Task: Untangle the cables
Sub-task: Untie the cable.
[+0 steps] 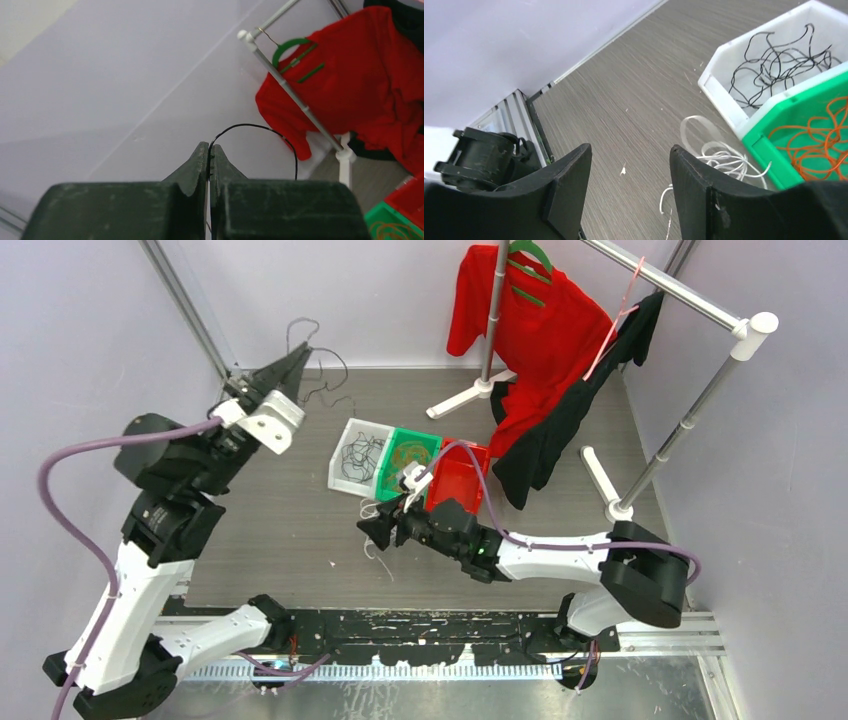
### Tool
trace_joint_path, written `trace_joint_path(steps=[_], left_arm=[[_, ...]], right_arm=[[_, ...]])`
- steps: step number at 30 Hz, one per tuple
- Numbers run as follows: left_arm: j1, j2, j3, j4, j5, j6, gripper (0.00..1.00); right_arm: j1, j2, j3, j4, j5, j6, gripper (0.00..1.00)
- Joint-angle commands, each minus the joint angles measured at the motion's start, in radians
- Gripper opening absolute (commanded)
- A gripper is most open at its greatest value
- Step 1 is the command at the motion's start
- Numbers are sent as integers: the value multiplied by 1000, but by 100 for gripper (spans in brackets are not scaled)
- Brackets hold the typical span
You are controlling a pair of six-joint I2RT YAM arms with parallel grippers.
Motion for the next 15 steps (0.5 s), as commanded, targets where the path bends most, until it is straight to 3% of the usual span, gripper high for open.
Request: trace_joint_path(steps=[1, 8, 15], left_arm=[[-4, -54, -82, -4, -40, -34, 0], [-4, -68, -199, -3, -91, -47, 0], [-4, -34, -256, -2, -183, -63, 0]], right_arm=[[5, -58, 61, -96, 39, -38, 64], [4, -70, 52, -138, 41, -29, 63], [1, -81, 22, -163, 156, 4, 59]])
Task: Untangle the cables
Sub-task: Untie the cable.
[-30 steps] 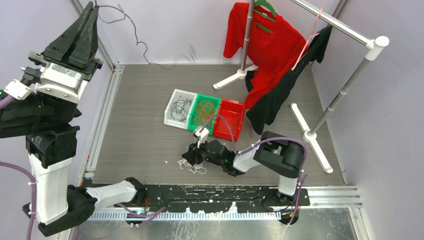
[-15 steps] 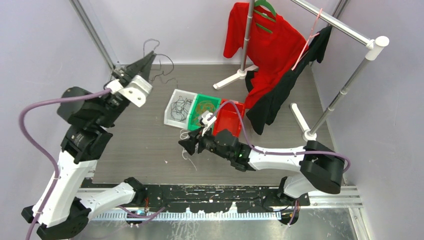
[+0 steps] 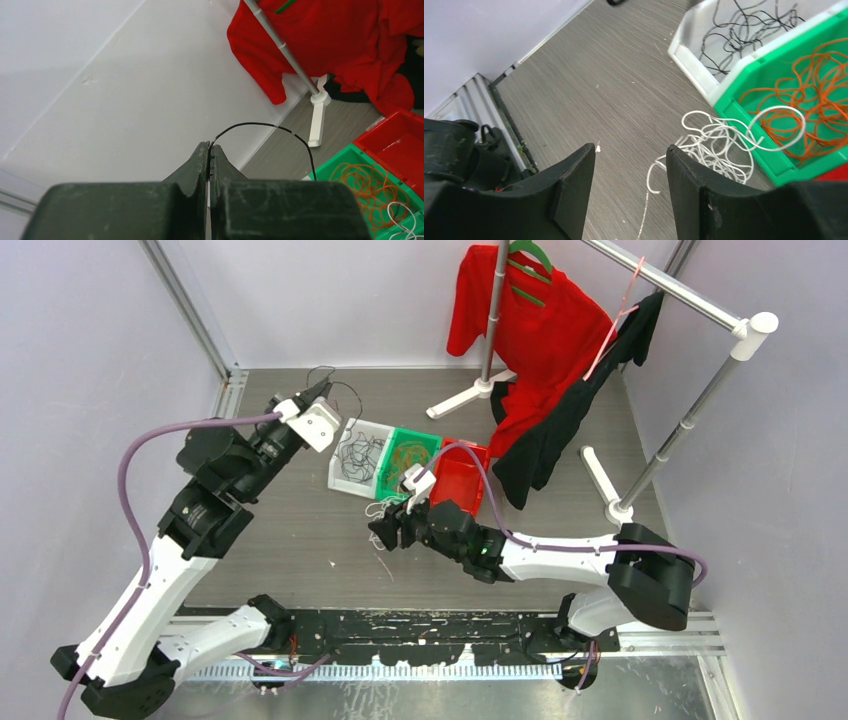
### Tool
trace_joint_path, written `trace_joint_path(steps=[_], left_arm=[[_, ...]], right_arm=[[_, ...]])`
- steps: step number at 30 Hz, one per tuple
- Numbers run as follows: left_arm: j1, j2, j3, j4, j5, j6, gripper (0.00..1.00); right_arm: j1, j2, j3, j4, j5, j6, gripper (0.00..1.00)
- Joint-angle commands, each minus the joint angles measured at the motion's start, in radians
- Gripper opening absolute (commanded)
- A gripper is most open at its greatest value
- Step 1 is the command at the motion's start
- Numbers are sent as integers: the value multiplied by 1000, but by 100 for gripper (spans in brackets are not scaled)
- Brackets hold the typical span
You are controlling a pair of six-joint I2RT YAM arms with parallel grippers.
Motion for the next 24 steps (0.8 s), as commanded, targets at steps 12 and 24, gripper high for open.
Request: trace_joint_path(steps=[12, 24], left_arm=[[-2, 39, -7, 44, -144, -22, 0], [33, 97, -31, 74, -143, -9, 0]], right_arm=[[-10, 339, 204, -59, 180, -139, 55], [84, 228, 5, 3, -31, 34, 38]])
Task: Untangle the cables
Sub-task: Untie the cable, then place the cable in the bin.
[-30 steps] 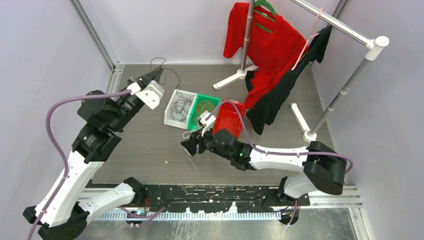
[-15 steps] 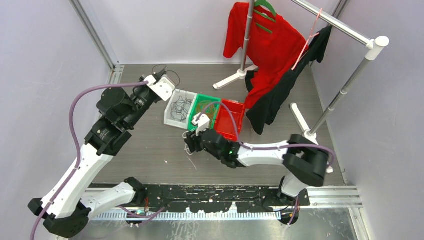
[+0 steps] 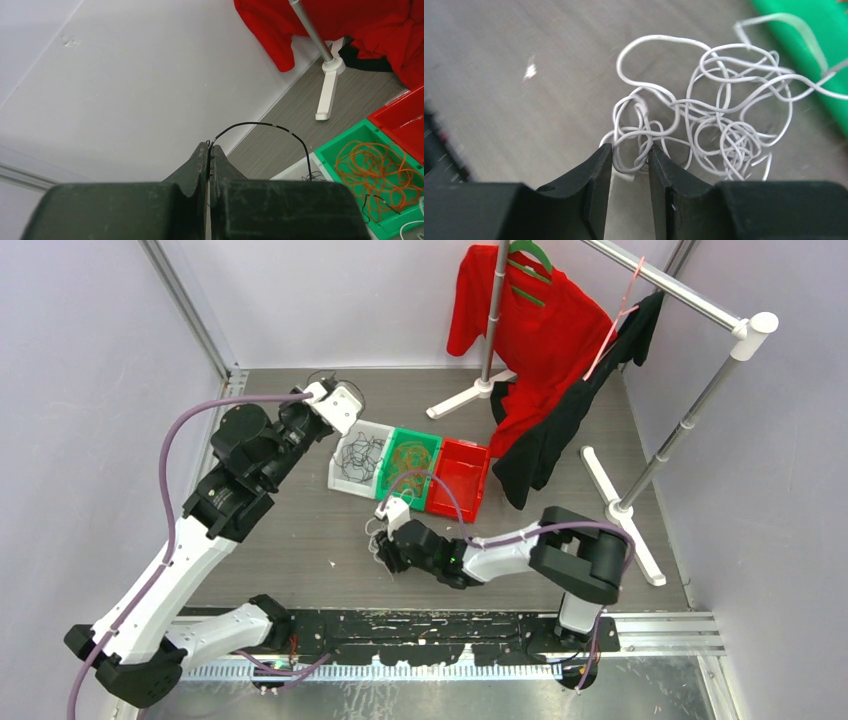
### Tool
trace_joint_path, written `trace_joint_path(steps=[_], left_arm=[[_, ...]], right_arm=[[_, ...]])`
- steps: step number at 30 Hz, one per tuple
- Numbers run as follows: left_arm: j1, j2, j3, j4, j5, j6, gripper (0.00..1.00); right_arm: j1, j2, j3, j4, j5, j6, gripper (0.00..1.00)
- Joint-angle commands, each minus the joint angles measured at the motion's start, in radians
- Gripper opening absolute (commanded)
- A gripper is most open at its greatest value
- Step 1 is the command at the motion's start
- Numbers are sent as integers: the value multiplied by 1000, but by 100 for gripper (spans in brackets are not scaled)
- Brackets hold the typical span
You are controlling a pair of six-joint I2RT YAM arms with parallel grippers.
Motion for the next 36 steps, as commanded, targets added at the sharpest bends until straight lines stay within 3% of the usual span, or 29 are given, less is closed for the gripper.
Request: trace_joint_path(steps=[1, 5, 10, 14, 24, 36], left_arm=[[33, 20, -3, 69, -8, -3, 0], [68, 60, 1, 33, 22, -1, 0], [92, 120, 3, 49, 42, 23, 0], [101, 178, -2, 80, 47, 45, 0], [103, 268, -37, 98, 50, 41, 0], [128, 439, 14, 62, 70, -94, 0]], right_arm=[[67, -180, -89, 67, -99, 87, 38], [76, -313, -156, 50, -106, 137, 40], [74, -446, -141, -40, -85, 130, 56], [56, -523, -106, -95, -85, 133, 60], [-55, -726, -82, -134, 16, 208, 61], [-151, -731, -47, -235, 71, 194, 57]])
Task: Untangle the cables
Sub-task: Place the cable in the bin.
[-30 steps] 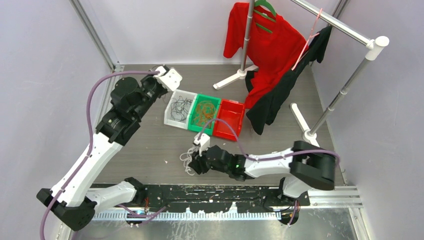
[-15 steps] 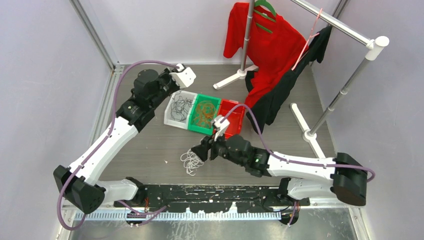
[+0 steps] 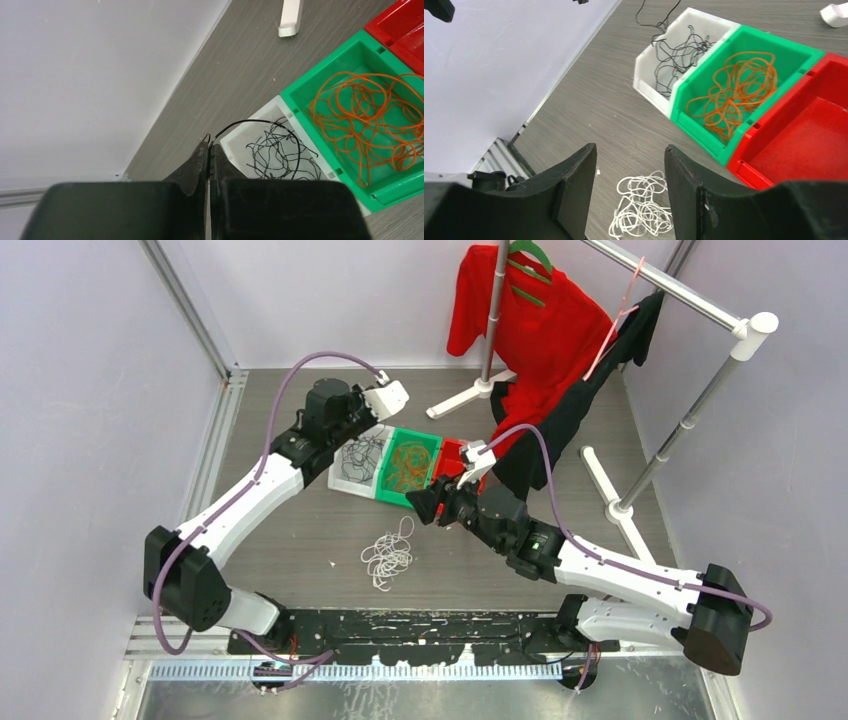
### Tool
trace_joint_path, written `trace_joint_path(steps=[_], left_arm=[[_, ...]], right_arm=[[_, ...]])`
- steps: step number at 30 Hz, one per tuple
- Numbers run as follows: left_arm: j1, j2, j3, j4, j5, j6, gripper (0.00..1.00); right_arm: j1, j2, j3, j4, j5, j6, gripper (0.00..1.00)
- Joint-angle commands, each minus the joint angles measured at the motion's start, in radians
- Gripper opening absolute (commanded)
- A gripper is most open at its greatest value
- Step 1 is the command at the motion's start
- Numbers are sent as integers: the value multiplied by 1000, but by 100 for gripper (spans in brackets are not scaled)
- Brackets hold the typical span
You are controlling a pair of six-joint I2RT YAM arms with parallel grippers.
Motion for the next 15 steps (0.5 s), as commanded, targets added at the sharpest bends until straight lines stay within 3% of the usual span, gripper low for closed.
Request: trace_joint_path(steps=[1, 7, 15], left_arm=[[25, 38, 56, 24, 34, -102, 0], [71, 126, 125, -54, 90, -258, 0], [145, 192, 176, -149, 332, -394, 0]], right_arm=[[-18, 1, 35, -16, 49, -11, 57], [-32, 8, 7, 1, 84, -1, 55], [-39, 28, -7, 16, 85, 7, 55]])
